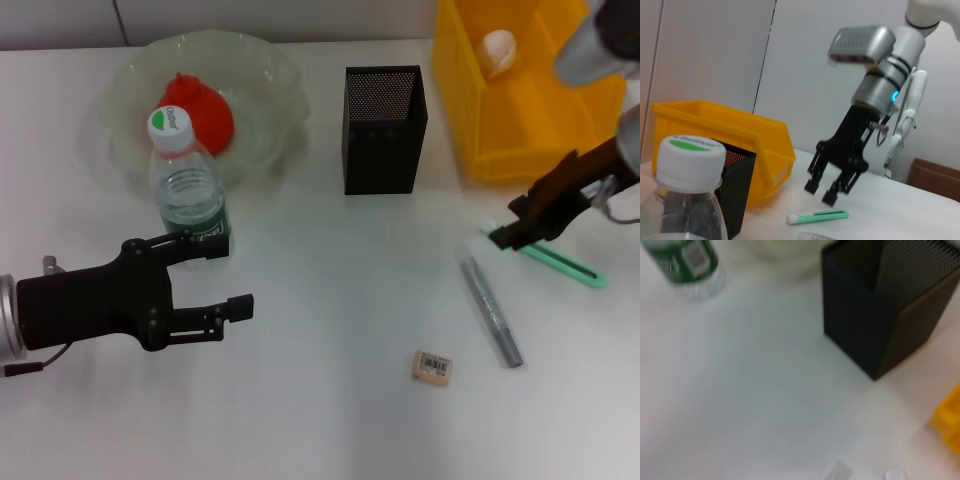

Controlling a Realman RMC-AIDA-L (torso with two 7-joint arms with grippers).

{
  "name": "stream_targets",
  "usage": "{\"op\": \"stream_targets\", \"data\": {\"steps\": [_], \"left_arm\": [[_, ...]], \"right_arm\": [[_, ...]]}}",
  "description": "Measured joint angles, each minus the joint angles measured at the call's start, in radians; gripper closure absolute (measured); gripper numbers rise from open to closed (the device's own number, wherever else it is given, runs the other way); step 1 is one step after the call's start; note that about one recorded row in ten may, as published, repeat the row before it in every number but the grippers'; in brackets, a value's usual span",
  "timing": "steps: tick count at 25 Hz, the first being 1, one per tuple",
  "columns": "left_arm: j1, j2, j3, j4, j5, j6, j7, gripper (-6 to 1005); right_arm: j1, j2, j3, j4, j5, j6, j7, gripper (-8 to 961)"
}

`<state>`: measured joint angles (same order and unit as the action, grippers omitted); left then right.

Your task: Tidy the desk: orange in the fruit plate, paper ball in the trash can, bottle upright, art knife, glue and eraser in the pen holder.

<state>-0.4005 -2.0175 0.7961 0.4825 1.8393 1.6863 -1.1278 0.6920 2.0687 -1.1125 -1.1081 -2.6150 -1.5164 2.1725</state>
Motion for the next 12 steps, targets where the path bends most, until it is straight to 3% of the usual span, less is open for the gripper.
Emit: {"op": "stream_targets", "data": {"steps": [4,12], "left_arm": [[0.001,-0.002,0.0,-0.001,0.0,-0.004,0.0,150],[0.008,-0.003,-0.009,-0.001,0.0,-0.003,0.0,150]], "right_arm": [[0.031,0.008,-0.023,0.096,-0.032,0.072,-0.009,448],[0.044,0.008,-0.032,0.13,-0.086,0.12,-0.01,502]]}}
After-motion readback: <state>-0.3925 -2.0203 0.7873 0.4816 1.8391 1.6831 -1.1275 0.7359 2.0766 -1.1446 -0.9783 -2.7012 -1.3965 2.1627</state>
